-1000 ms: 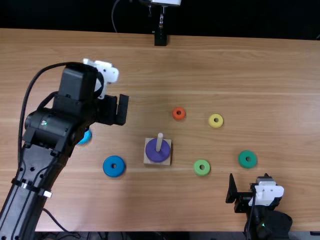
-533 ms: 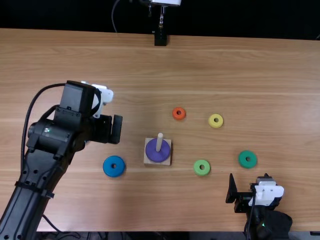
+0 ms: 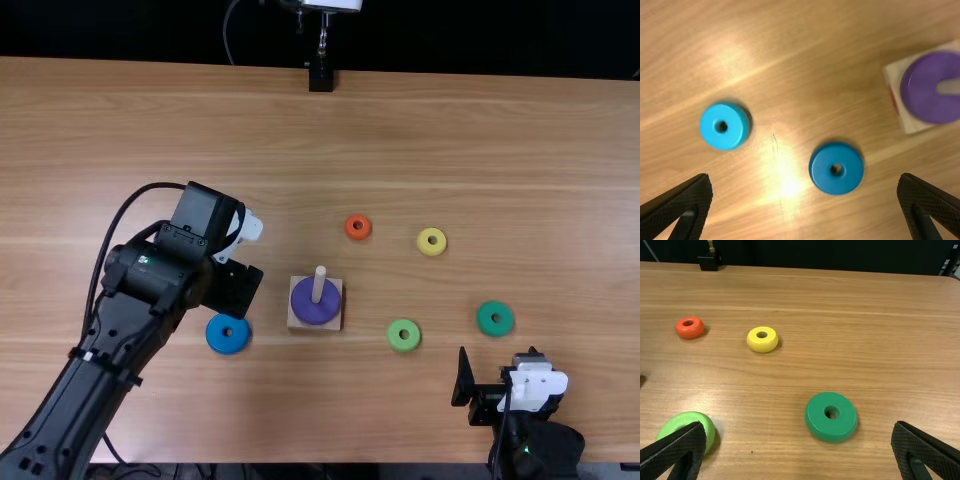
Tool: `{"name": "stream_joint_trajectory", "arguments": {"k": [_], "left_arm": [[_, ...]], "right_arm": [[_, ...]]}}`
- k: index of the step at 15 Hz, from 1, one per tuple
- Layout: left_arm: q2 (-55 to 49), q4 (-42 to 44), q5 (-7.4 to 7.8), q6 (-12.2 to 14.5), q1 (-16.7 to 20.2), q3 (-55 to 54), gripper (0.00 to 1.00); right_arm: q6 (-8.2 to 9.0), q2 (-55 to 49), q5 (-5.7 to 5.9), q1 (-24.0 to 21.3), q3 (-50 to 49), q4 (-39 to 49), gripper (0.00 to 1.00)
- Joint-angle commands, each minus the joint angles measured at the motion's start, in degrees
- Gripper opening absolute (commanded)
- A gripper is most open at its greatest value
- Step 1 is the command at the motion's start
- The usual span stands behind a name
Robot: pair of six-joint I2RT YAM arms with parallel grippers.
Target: Build the Hanoi tower: stack the rings onto the peg from bottom to top in this color order: purple, dark blue, light blue, dark green, light green, yellow, orange.
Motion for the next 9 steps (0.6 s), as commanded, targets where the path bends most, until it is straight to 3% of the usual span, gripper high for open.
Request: {"name": "stream_joint_trajectory", "arguments": {"k": [1, 9], "left_arm": [[2.23, -0.12, -0.69, 0.72, -0.9, -1.89, 1.0], [2.32, 6.21, -0.59, 0.62, -1.87, -12.79, 1.0]], "right_arm": [[0.15, -0.4, 0.53, -0.7, -6.81, -3.58, 1.0], [0.15, -0.4, 0.53, -0.7, -6.81, -3.58, 1.0]]}}
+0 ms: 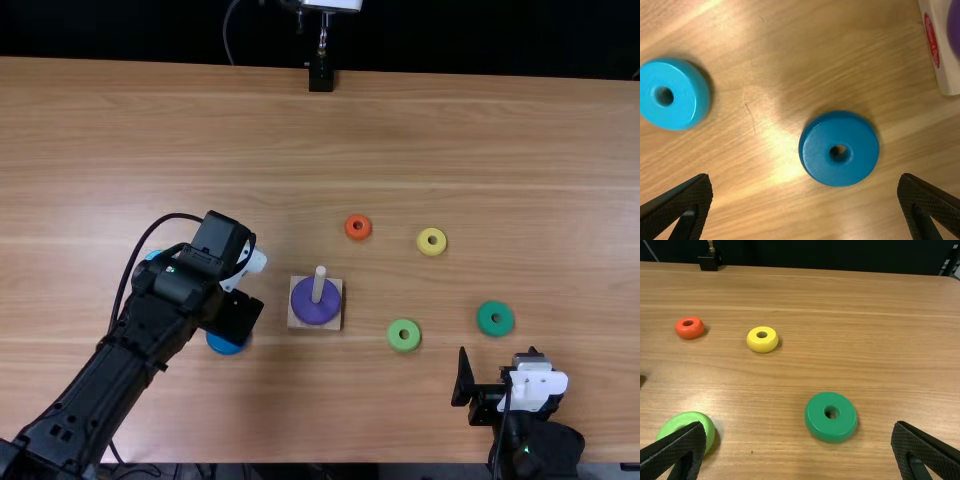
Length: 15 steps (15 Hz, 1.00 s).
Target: Build the Hanoi tower: stack the rings onto the peg from bottom to top in this color order: purple, dark blue, light blue, dark green, light green, yellow, orange.
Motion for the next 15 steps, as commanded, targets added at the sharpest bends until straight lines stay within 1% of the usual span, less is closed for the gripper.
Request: {"name": "stream_joint_trajectory", "arguments": {"k": [1, 2, 7, 15], "left_arm": [[0.22, 0.49, -0.08, 0.36, -1.1, -1.51, 1.0], [0.39, 0.49, -0.08, 0.36, -1.89, -1.78, 1.0], [3.3, 0.6, -0.19, 0.36, -2.69, -2.92, 1.0], [7.43, 1.23, -0.08, 0.46, -2.51, -3.18, 1.0]], "right_arm": [[0.13, -0.4, 0.53, -0.7, -6.81, -3.62, 1.0], [0.13, -0.4, 0.53, -0.7, -6.81, -3.52, 1.0], [0.03, -0.4, 0.53, -0.7, -6.81, -3.52, 1.0], [0.13, -0.4, 0.53, -0.7, -6.81, -3.52, 1.0]]}}
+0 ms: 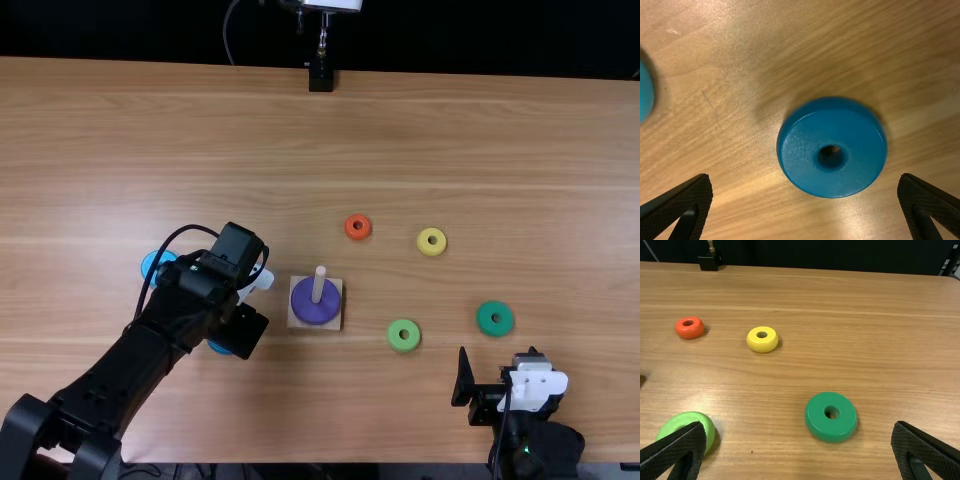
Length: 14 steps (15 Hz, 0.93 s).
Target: Build the Hanoi tower: stack the rings onto the peg from bottom to top in this color order: purple, dark blue, light blue, dark green, light green, yellow, orange.
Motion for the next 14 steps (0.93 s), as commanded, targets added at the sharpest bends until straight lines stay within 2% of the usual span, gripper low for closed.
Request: {"name": "stream_joint_trajectory", "arguments": {"k": [1, 5, 6, 7, 9, 10, 12, 14], "left_arm": [[2.56, 0.81, 0.22, 0.48, -0.3, -1.39, 1.0], [3.08, 2.71, 0.22, 0.48, -0.39, -1.66, 1.0], [2.91, 4.08, 0.75, 0.27, -0.39, -2.01, 1.0], [2.65, 8.19, 2.33, -0.89, -0.3, -3.15, 1.0], [2.29, 18.63, 5.92, -5.74, -0.39, -7.37, 1.0], [2.21, 21.27, 6.76, -6.48, -0.39, -8.6, 1.0], [2.03, 20.85, 6.86, -6.48, -0.48, -8.78, 1.0], [1.68, 15.47, 6.76, -6.27, -0.39, -8.51, 1.0]], "right_arm": [[0.03, -0.4, 0.55, -0.7, -6.81, -3.56, 1.0], [0.13, -0.4, 0.55, -0.7, -6.81, -3.56, 1.0], [0.13, -0.4, 0.55, -0.7, -6.81, -3.56, 1.0], [0.13, -0.4, 0.55, -0.7, -6.81, -3.56, 1.0], [0.13, -0.4, 0.55, -0.7, -6.81, -3.56, 1.0], [0.13, -0.4, 0.55, -0.7, -6.81, -3.56, 1.0], [0.13, -0.4, 0.55, -0.7, -6.81, -3.56, 1.0], [0.13, -0.4, 0.55, -0.7, -6.81, -3.67, 1.0]]}}
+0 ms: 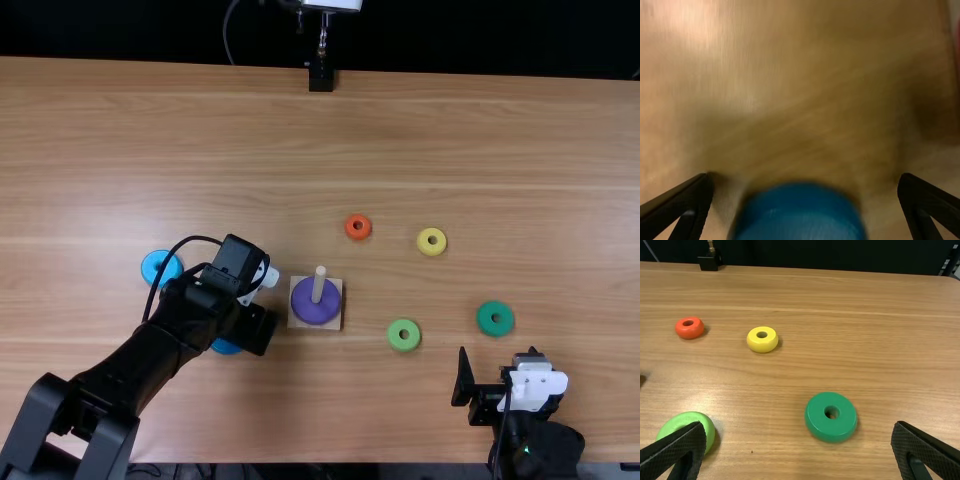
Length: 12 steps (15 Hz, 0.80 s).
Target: Build the Hanoi tower: stack the rings onto the peg from bottom to top in this color order: purple, dark blue, light blue, dark green, light green, yellow, orange.
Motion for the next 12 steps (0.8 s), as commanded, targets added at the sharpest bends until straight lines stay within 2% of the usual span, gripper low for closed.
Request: {"name": "stream_joint_trajectory", "arguments": {"k": [1, 3, 12], "left_arm": [[-0.73, -3.6, 1.08, -0.56, -0.3, -0.03, 1.0], [-0.73, -8.88, 1.08, -0.25, -0.13, 0.23, 1.0], [-0.73, -8.24, 1.08, -0.04, -0.39, 2.25, 1.0]], "right_arm": [[0.11, -0.4, 0.53, -0.7, -6.81, -3.54, 1.0], [0.11, -0.4, 0.53, -0.7, -6.81, -3.54, 1.0], [0.11, -0.4, 0.53, -0.7, -6.81, -3.54, 1.0]]}}
